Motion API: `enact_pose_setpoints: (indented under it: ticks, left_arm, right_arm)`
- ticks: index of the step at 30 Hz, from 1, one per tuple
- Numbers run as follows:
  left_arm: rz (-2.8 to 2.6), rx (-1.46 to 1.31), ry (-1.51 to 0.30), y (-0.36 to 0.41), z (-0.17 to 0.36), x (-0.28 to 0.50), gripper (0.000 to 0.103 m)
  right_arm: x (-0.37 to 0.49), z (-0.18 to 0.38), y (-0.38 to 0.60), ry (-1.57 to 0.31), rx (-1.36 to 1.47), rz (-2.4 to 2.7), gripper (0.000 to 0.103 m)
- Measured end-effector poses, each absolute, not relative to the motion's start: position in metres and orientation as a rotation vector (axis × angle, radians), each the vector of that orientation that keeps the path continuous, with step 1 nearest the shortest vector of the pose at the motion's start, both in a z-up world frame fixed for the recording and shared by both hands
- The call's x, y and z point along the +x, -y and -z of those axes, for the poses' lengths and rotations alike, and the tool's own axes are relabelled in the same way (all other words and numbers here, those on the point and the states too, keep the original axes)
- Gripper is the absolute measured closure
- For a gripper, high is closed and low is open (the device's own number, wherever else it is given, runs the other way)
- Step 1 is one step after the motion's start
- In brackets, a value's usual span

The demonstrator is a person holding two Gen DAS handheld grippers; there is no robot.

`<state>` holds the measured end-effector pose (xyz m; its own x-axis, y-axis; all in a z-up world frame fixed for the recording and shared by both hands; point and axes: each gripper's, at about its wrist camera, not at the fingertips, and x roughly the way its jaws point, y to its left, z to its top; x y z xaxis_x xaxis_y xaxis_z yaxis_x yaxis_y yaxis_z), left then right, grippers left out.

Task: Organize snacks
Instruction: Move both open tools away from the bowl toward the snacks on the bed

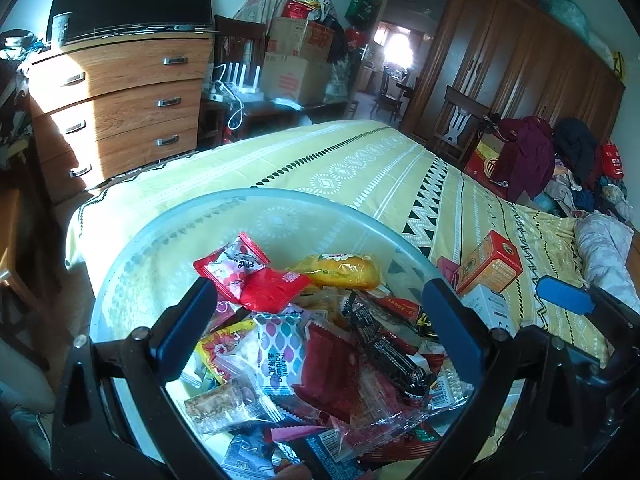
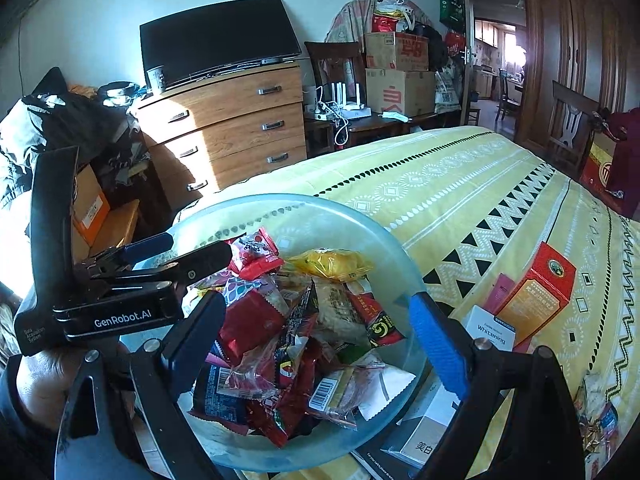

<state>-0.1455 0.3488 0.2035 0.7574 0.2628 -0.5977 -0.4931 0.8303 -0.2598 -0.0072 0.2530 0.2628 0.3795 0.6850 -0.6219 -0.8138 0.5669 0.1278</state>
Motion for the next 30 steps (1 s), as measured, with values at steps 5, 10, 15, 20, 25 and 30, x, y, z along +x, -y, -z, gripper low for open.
enact_pose_setpoints:
  ticks: [5, 10, 15, 20, 25, 30]
  left_arm:
    - [-0.427, -0.421, -0.580, -0.347, -0.203, -0.145, 0.000]
    - [-0.420, -0.412, -0.581, -0.343, -0.205, -0.144, 0.000]
    - [-0.391, -0.399, -0.595, -0.330, -0.207, -0.142, 0.000]
    - [-0.305, -0.361, -0.607, -0.301, -0.208, -0.133, 0.000]
    - [-0.186, -0.323, -0.610, -0.253, -0.213, -0.115, 0.000]
    - [0.035, -0.246, -0.565, -0.169, -0.232, -0.108, 0.000]
  right_arm:
    - [-0.006, -0.262, -0.252, -0.691, -0.209, -0.967, 0.009]
    - [-0.006, -0.262, -0.251, -0.692, -0.207, -0.966, 0.008]
    - [-0.012, -0.262, -0.239, -0.679, -0.192, -0.956, 0.008]
    - [-0.036, -0.247, -0.181, -0.650, -0.122, -0.912, 0.009]
    - [-0.067, -0.205, -0.077, -0.678, -0.041, -0.730, 0.008]
    - [-0.085, -0.135, 0.043, -0.830, -0.004, -0.466, 0.008]
